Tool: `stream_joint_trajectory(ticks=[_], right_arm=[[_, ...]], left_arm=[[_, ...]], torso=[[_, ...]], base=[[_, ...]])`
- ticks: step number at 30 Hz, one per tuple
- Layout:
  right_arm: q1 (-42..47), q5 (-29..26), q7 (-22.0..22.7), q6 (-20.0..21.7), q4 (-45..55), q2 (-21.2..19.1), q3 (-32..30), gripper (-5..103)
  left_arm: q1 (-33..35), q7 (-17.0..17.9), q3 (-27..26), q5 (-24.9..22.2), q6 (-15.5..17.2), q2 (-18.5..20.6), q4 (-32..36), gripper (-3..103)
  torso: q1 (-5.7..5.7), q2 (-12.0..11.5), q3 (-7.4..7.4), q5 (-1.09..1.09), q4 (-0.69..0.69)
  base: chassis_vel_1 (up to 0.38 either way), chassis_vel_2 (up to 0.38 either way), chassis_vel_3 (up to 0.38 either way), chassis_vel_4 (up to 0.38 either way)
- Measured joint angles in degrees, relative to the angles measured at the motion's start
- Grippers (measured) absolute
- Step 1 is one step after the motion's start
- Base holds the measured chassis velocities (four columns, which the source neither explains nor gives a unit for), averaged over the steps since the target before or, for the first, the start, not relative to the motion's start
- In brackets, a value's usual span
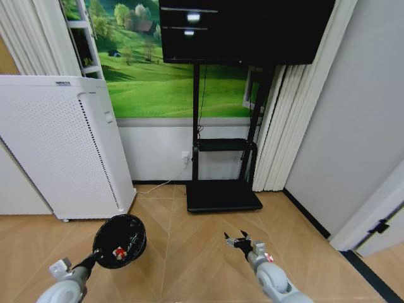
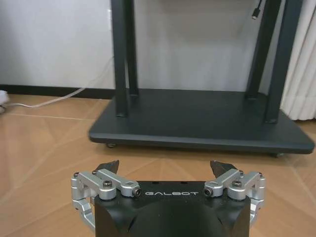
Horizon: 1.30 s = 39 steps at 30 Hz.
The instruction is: Pick up the trash bin and place the garbage on the floor into it.
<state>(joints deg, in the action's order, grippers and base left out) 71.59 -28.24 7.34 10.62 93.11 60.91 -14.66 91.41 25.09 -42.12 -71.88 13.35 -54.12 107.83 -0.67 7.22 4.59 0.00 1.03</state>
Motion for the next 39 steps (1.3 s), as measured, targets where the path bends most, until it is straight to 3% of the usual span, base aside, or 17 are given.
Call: stream_joint_trajectory(ticks=[12,25,33,35,39], right_arm=[[1.0,0.9,0.4,-0.3,-1.8,-0.3,-2.3,100],[1.1,3.2,-0.5,-2.3,-1.5,-0.1,-1.6,100],[2.2,9.1,-1.6,-4.4,-3.3,1.1,-1.6,100],[2.9,13.9,-2.4,-4.9,-7.5,1.4,-2.1,100],[1.6,17.0,-5.2,-3.0,-14.1,0.6,-2.5,100]], left_arm=[[0.5,-0.4,0.0,0.1,-0.1,-1.0,0.8,2],[0.4,-0.6,-0.2,0.2,-0.1,-1.3,0.8,2],[0.5,-0.9,-0.9,0.1,-0.1,-1.2,0.5,2],[0.4,-0.9,-1.0,0.0,-0.2,-1.2,0.3,2],[0.3,-1.0,-1.1,-0.1,-0.2,-1.3,0.2,2]], torso=[[-0.02,0.0,0.01,0.00,0.00],[0.00,0.0,0.00,-0.02,0.00],[0.00,0.0,0.00,0.01,0.01],[0.00,0.0,0.00,-0.01,0.00],[0.00,0.0,0.00,0.00,-0.01]], base=[[-0.161,0.108,0.150,-0.113],[-0.187,-0.135,0.171,0.132],[-0.009,-0.028,0.010,0.026],[0.060,0.056,-0.052,-0.054],[0.034,0.019,-0.026,-0.024]])
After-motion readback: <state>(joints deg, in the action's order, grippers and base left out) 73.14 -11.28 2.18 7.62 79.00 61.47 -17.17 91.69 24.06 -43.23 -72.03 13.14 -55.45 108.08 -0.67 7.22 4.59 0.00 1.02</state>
